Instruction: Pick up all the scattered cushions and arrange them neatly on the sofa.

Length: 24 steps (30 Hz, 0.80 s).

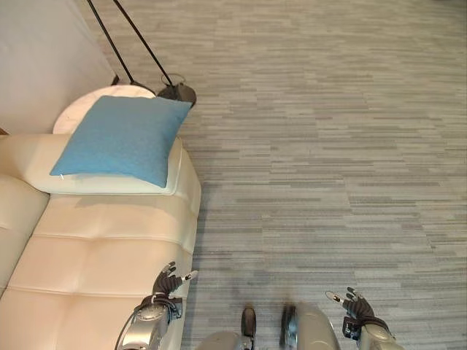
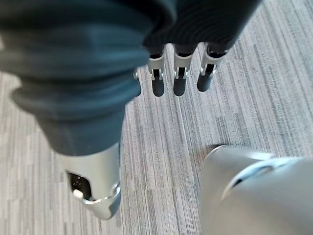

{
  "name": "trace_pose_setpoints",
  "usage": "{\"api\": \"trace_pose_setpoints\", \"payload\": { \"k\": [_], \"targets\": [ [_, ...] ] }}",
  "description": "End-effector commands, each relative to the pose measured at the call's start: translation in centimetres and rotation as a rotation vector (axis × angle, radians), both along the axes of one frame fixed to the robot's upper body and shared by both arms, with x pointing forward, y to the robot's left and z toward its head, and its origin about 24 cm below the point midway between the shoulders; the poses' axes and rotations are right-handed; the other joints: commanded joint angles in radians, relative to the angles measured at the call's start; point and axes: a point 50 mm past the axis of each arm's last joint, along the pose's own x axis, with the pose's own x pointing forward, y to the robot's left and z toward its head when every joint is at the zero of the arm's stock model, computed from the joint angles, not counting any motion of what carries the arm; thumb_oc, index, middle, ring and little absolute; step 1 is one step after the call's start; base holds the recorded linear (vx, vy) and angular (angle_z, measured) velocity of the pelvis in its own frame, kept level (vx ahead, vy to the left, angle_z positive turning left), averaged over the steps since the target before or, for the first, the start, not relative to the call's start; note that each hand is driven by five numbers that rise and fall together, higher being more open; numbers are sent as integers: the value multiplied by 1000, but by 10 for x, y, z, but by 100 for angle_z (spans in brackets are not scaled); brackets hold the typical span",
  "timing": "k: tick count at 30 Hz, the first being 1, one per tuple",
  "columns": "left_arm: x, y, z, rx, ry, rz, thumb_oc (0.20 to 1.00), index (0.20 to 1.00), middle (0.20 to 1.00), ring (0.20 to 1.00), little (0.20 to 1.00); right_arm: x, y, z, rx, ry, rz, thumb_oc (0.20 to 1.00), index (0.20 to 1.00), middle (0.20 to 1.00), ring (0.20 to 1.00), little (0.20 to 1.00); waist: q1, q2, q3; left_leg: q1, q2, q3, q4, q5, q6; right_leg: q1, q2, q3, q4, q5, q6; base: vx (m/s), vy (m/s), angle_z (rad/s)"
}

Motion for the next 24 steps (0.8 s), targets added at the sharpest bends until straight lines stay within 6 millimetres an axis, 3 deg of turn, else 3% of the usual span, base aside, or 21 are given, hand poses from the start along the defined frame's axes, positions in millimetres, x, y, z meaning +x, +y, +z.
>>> {"api": "trace_pose_setpoints", "payload": {
  "k": [1, 3, 6, 8, 9, 10, 13, 14, 15, 17, 19, 20, 21, 22, 23, 24],
  "targets": [
    [7, 11, 15, 66, -73, -37, 1000, 1000, 1000, 1000, 1000, 4, -11, 7, -33, -39, -30, 1000, 1000, 1000, 1000, 1000, -8, -24, -4, 39, 41, 63, -11, -86, -66, 146, 39, 26, -196, 180, 22, 387, -137, 20],
    [5, 9, 13, 63, -65, -58, 1000, 1000, 1000, 1000, 1000, -6, -15, 4, -35, -16, -48, 1000, 1000, 1000, 1000, 1000, -16, -21, -35, 90, 48, 22, -11, -118, -79, 168, 45, 23, -204, 183, 15, 510, -179, 41],
    [2, 6, 10, 49, -55, -53, 1000, 1000, 1000, 1000, 1000, -8, -18, 3, -39, -10, -47, 1000, 1000, 1000, 1000, 1000, -20, -15, -58, 125, 63, 19, -11, -128, -85, 193, 54, 16, -191, 188, -3, 512, -212, 66],
    [-3, 4, 6, 19, -41, -30, 1000, 1000, 1000, 1000, 1000, -7, -23, 5, -44, -19, -56, 1000, 1000, 1000, 1000, 1000, -25, 0, -77, 110, 92, 9, 139, -96, -118, 232, 68, 6, -148, 136, -40, 531, -298, 58],
    [-4, 3, 6, 6, -45, -27, 1000, 1000, 1000, 1000, 1000, -4, -24, 7, -39, -39, -61, 1000, 1000, 1000, 1000, 1000, -23, 8, -74, 78, 102, 12, 259, -54, -141, 260, 78, 4, -144, 113, -57, 365, -252, 60],
    [-4, 2, 6, 4, -46, -35, 1000, 1000, 1000, 1000, 1000, -3, -27, 9, -46, -41, -57, 1000, 1000, 1000, 1000, 1000, -16, 4, -66, 36, 97, 13, 343, -26, -149, 287, 77, 4, -151, 102, -66, 230, -174, 36],
    [-2, 1, 6, -4, -50, -35, 1000, 1000, 1000, 1000, 1000, -1, -28, 10, -49, -48, -53, 1000, 1000, 1000, 1000, 1000, -13, 1, -54, -17, 90, 7, 440, -11, -153, 310, 77, 0, -163, 96, -75, 144, -132, -2],
    [1, -1, 8, -14, -58, -37, 1000, 1000, 1000, 1000, 1000, 0, -32, 10, -60, -40, -55, 1000, 1000, 1000, 1000, 1000, -3, -8, -38, -79, 95, 21, 546, 18, -154, 349, 77, -7, -173, 72, -93, 144, -130, -20],
    [2, -1, 8, -14, -58, -37, 1000, 1000, 1000, 1000, 1000, 0, -32, 10, -60, -40, -55, 1000, 1000, 1000, 1000, 1000, -4, -7, -39, -83, 97, 20, 553, 15, -154, 348, 79, -8, -173, 72, -93, 296, -215, 9],
    [3, -3, 9, -22, -65, -43, 1000, 1000, 1000, 1000, 1000, -4, -35, 9, -62, -20, -70, 1000, 1000, 1000, 1000, 1000, -1, -28, -31, -161, 101, 80, 493, -46, -127, 389, 55, -23, -196, 57, -92, 267, -124, 27],
    [2, -2, 8, -15, -60, -42, 1000, 1000, 1000, 1000, 1000, -6, -36, 8, -66, -8, -69, 1000, 1000, 1000, 1000, 1000, 3, -37, -33, -182, 93, 90, 397, -84, -115, 407, 45, -31, -207, 50, -87, 274, -35, 7],
    [-1, -2, 6, -11, -46, -39, 1000, 1000, 1000, 1000, 1000, -8, -38, 7, -78, 6, -59, 1000, 1000, 1000, 1000, 1000, 0, -38, -40, -177, 96, 87, 216, -40, -122, 422, 43, -43, -209, 38, -82, 235, 3, -7],
    [-1, -2, 6, -11, -46, -39, 1000, 1000, 1000, 1000, 1000, -8, -38, 7, -78, 6, -59, 1000, 1000, 1000, 1000, 1000, 0, -38, -39, -175, 96, 87, 213, -39, -122, 423, 42, -43, -209, 38, -82, 329, 29, -2],
    [-2, -2, 4, -4, -36, -42, 1000, 1000, 1000, 1000, 1000, -13, -39, 5, -90, 29, -52, 1000, 1000, 1000, 1000, 1000, -6, -24, -44, -202, 120, 87, 69, 68, -144, 444, 52, -62, -209, 21, -87, 264, 43, 3],
    [-3, -3, 4, 0, -31, -44, 1000, 1000, 1000, 1000, 1000, -16, -40, 4, -97, 39, -49, 1000, 1000, 1000, 1000, 1000, -14, -20, -44, -210, 124, 93, -11, 106, -155, 461, 55, -77, -209, 10, -90, 406, 100, 17],
    [-3, -2, 2, 15, -20, -48, 1000, 1000, 1000, 1000, 1000, -18, -41, 4, -101, 46, -60, 1000, 1000, 1000, 1000, 1000, -26, -16, -43, -266, 134, 138, -11, 96, -171, 479, 56, -96, -209, 5, -88, 391, 133, 55]
  ]
}}
